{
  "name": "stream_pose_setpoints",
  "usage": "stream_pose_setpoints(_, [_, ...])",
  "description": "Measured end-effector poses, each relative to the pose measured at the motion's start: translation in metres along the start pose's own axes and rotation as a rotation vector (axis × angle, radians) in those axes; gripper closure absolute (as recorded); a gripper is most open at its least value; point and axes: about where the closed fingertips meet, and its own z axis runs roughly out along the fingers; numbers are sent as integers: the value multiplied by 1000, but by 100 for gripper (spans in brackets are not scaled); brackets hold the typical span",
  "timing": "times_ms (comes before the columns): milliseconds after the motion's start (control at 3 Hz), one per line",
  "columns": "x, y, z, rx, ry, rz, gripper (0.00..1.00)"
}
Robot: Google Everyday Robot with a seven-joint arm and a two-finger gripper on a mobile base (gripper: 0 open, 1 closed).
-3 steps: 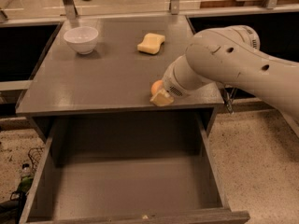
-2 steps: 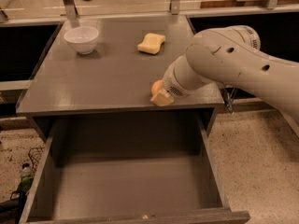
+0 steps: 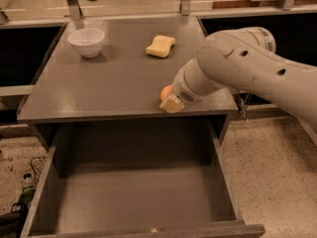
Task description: Pick orange from top drawer and place on counter
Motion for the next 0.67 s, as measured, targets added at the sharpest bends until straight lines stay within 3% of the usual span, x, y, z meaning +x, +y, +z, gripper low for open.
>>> stream_pose_setpoints(333, [0,0,0,0,0,0,4])
stream_pose_setpoints(667, [0,0,0,0,0,0,0])
